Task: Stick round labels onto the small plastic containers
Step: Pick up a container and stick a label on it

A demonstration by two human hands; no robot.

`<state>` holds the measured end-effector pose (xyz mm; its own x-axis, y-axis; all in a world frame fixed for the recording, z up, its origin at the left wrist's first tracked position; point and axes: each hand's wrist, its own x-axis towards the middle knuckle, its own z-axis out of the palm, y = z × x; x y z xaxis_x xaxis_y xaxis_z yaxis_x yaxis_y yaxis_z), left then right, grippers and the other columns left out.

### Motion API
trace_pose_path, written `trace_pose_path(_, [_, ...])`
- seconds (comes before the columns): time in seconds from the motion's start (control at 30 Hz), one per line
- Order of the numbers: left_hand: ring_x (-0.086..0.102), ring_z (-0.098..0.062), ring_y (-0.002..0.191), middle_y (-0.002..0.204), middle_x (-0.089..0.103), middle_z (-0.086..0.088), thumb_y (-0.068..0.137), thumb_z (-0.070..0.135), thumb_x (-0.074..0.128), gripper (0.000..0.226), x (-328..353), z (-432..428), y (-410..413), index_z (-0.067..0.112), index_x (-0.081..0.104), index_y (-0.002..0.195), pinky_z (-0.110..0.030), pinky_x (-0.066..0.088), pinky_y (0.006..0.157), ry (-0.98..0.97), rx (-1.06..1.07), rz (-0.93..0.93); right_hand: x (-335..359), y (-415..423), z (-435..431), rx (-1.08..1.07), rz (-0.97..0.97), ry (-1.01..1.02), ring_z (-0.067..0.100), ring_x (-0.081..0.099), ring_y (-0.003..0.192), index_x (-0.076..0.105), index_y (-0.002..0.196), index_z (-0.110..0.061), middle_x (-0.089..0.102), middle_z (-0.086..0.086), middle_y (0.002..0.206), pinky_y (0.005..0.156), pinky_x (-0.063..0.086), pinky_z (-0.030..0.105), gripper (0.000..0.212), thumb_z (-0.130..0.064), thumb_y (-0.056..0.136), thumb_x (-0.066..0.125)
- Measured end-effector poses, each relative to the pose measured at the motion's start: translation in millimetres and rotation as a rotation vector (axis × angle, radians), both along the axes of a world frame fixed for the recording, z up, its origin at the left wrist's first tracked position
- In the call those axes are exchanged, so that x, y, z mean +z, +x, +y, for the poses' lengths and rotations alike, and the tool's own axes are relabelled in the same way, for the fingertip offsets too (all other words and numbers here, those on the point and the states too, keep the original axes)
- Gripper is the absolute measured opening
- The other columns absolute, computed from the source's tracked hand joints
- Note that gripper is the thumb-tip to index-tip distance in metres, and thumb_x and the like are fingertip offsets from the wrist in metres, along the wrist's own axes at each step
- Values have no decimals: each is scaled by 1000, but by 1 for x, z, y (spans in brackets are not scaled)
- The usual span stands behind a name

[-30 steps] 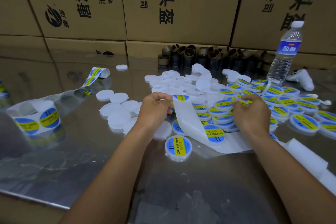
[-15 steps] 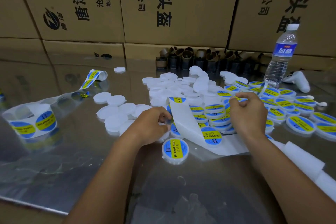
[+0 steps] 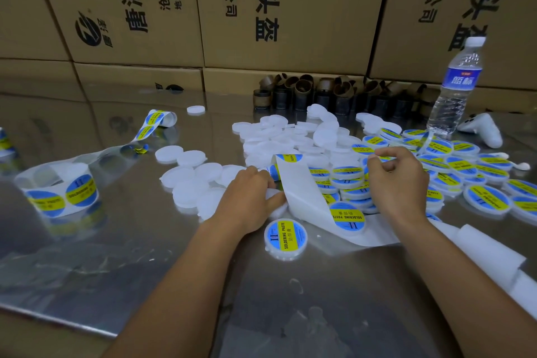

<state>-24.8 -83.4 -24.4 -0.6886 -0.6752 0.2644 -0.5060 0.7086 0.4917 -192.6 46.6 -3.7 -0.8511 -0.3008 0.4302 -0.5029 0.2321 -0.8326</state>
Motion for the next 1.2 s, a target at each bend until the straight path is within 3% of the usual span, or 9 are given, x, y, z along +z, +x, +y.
trace_pose_path(0.17, [49, -18, 83, 92, 57, -2, 86, 35, 62, 23, 1, 0, 1, 16, 50, 90, -28, 37, 65, 106, -30, 80, 1, 1, -1, 15, -7, -9, 20, 54, 80, 61, 100, -16, 54, -12, 63, 68, 33, 30, 14, -21, 89, 54])
trace_pose_path(0.3, [47, -15, 86, 98, 55, 1, 85, 22, 67, 17, 5, -2, -1, 21, 53, 94, -9, 37, 60, 211, 28, 334, 3, 5, -3, 40, 27, -58, 18, 54, 71, 60, 95, -20, 56, -9, 59, 59, 35, 27, 11, -17, 86, 54])
trace_pose_path(0.37, [50, -15, 90, 96, 55, 3, 85, 18, 69, 15, 8, -3, -3, 21, 57, 92, -13, 40, 69, 257, 93, 512, 4, 11, -4, 83, 68, -95, 11, 53, 64, 60, 93, -21, 57, -9, 58, 55, 34, 14, 10, -16, 86, 55])
trace_pose_path(0.43, [55, -15, 89, 91, 60, 9, 84, 17, 70, 10, 13, -1, -4, 22, 62, 87, -28, 49, 80, 378, 108, 706, 4, 19, -5, 161, 118, -127, 4, 53, 60, 59, 91, -23, 56, -9, 59, 57, 36, 14, 9, -16, 86, 57])
trace_pose_path(0.57, [62, -12, 78, 86, 66, 11, 84, 20, 71, 8, 21, 4, -1, 26, 67, 81, -28, 53, 62, 655, 29, 908, 3, 39, -7, 343, 226, -111, -1, 54, 69, 61, 90, -27, 57, -10, 64, 61, 36, 7, 9, -18, 87, 60])
trace_pose_path(0.63, [64, -13, 70, 79, 68, 9, 81, 20, 73, 6, 23, 7, -1, 26, 70, 80, -29, 54, 54, 799, -50, 950, 1, 50, -8, 442, 234, -93, -1, 55, 76, 62, 92, -33, 61, -11, 69, 68, 35, 5, 14, -21, 85, 62])
trace_pose_path(0.77, [63, -13, 66, 71, 68, 5, 66, 26, 76, 8, 24, 13, -5, 26, 72, 73, -27, 54, 60, 927, -210, 987, -2, 66, -13, 588, 179, -57, 3, 59, 88, 61, 101, -36, 65, -20, 77, 82, 39, 12, 23, -27, 81, 69])
trace_pose_path(1.07, [65, -17, 76, 78, 67, -2, 66, 14, 70, 12, 22, 19, -10, 17, 72, 78, -29, 57, 74, 1121, -362, 1001, -3, 70, -14, 677, 1, -125, 2, 61, 67, 64, 98, -30, 69, -6, 64, 71, 41, 22, 21, -21, 81, 72])
trace_pose_path(1.2, [62, -14, 73, 79, 63, -3, 82, 8, 62, 9, 25, 17, -8, 12, 63, 90, -25, 54, 63, 1108, -324, 1027, -3, 65, -16, 586, -5, -184, 6, 64, 73, 62, 89, -32, 68, -2, 65, 64, 42, 15, 7, -26, 87, 63])
